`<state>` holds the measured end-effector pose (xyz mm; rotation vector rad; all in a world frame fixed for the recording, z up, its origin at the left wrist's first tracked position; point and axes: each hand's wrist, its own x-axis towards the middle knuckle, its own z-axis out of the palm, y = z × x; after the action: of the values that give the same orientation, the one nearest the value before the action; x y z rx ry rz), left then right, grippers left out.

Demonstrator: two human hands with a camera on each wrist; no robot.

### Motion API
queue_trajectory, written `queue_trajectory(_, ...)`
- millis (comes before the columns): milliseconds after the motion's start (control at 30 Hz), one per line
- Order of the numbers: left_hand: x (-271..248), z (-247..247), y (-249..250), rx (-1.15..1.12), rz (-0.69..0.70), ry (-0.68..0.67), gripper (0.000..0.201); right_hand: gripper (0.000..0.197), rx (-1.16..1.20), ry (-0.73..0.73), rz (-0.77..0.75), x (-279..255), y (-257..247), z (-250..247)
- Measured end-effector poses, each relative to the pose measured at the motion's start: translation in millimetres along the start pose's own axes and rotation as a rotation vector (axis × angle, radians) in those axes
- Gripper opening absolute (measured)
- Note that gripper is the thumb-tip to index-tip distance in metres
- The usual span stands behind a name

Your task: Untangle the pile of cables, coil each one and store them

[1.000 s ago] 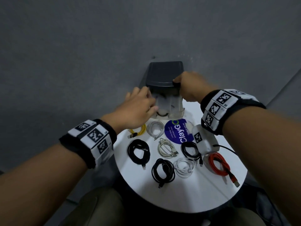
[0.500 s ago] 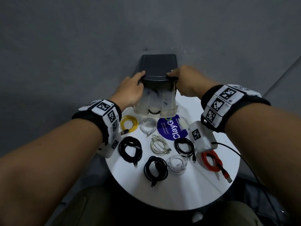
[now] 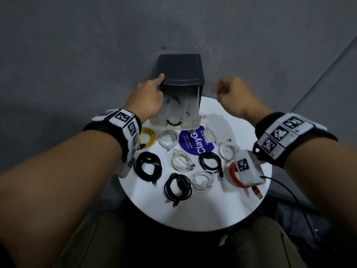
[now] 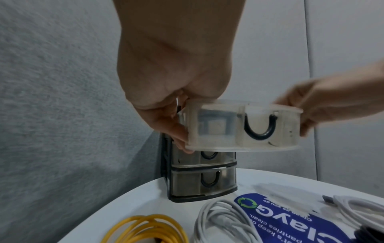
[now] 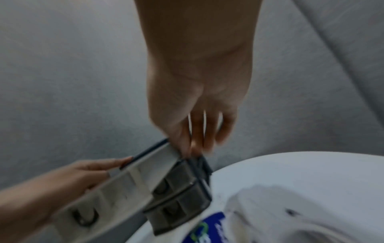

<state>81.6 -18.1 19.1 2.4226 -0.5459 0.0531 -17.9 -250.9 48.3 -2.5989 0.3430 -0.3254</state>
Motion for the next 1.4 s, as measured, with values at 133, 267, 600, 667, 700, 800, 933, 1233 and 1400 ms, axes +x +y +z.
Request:
queue_trajectory(133,-4,-1,3,-0.028,-0.024,-0.016,0.059,0.007,-0.134,-0.629,0.019,-43,17,7)
queue_trajectory(267,-3,-4,6,0.016,-0.033,-0.049,0.06,0.009,-0.284,-0.851,0.03,-70,20,29)
queue_trajectory(600,0,-15,8,0.061,-0.023,-0.143,0.062,0.013,-0.544,-0.728,-0.094,-88,8,59)
queue_trajectory(667,1,-15,7,0.068,-0.014,-0.149,0.061,0.01,-0.545,-0.696,-0.124,-85,7,58)
queue_trajectory(700,1,-16,6,0.067,-0.013,-0.15,0.061,0.009,-0.523,-0.682,-0.136,-82,8,56)
queue_trajectory(800,0,-17,7,0.06,-0.013,-0.16,0.062,0.019,-0.367,-0.641,-0.107,-71,11,45)
queue_trajectory(933,0,-14,7,0.04,-0.011,-0.161,0.062,0.02,-0.205,-0.539,-0.044,-62,12,27)
queue_trajectory(1233,5,-13,3,0.013,-0.014,-0.177,0.062,0.013,-0.142,-0.083,-0.042,-20,-25,-37)
queue_trajectory(1400,8,-16,0,-0.007,-0.021,-0.215,0.063,0.015,-0.264,-0.126,-0.339,-10,-86,-17)
